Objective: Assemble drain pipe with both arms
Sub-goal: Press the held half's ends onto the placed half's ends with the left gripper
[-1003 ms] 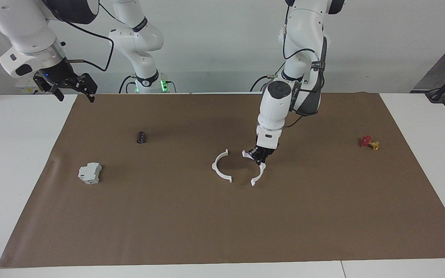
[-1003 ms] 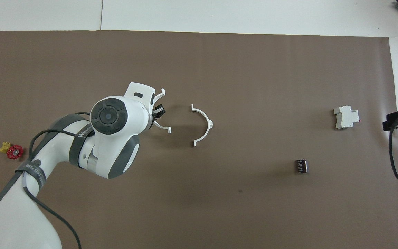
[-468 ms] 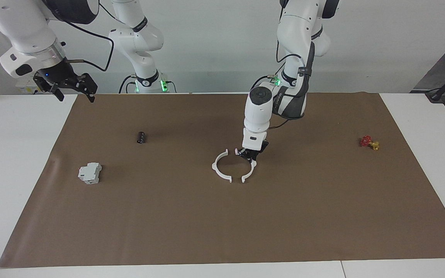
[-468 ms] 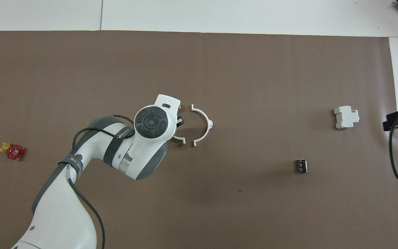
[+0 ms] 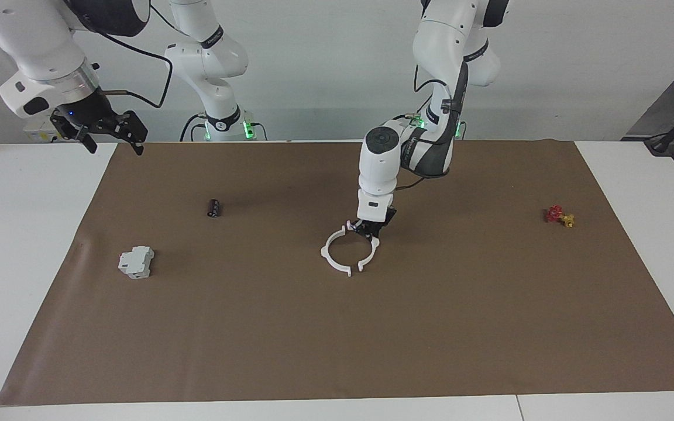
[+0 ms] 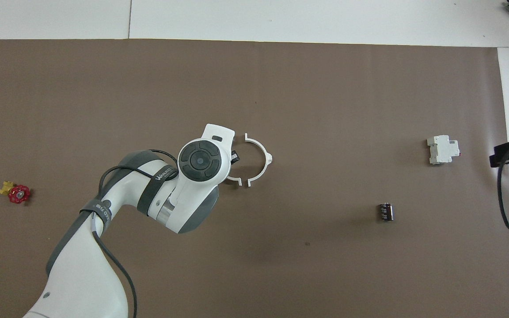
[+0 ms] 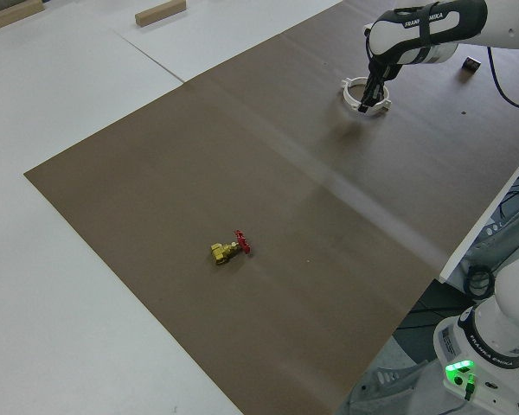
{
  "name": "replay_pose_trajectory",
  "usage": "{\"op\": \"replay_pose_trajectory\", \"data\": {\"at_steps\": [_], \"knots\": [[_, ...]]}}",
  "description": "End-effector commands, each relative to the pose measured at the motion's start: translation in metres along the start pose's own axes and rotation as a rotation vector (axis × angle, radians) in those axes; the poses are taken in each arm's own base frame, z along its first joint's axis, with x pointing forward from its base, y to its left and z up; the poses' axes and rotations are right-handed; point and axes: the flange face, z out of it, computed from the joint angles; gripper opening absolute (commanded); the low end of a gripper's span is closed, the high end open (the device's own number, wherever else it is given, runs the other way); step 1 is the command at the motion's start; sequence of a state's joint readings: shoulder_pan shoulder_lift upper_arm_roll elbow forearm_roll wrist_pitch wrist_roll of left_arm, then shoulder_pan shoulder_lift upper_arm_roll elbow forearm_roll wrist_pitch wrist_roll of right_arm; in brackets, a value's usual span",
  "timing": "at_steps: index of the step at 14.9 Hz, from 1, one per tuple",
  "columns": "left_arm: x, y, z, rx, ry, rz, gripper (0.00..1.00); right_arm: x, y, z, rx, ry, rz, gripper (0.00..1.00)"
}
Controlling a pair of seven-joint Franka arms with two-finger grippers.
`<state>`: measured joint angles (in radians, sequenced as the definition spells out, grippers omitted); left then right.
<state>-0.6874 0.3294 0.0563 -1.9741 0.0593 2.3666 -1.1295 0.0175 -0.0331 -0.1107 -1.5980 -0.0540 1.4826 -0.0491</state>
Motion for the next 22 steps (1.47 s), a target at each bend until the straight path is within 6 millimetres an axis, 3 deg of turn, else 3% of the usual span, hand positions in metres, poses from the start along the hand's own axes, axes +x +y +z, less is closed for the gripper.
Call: {"op": "replay_pose_trajectory", "data": {"at_steps": [1,9,22], "knots": [[-0.002,-0.004,0.0,-0.003,0.025,-0.006,0.0,-0.007,0.004,-0.002,0.003,0.002,-0.02,1.0],[-0.002,0.0,0.011,-0.019,0.061,0.028,0.0,-0.007,0.004,-0.002,0.003,0.002,-0.018,1.0],[-0.01,0.006,0.008,-0.031,0.076,0.056,0.0,-0.007,0.004,-0.002,0.003,0.002,-0.018,1.0]]}}
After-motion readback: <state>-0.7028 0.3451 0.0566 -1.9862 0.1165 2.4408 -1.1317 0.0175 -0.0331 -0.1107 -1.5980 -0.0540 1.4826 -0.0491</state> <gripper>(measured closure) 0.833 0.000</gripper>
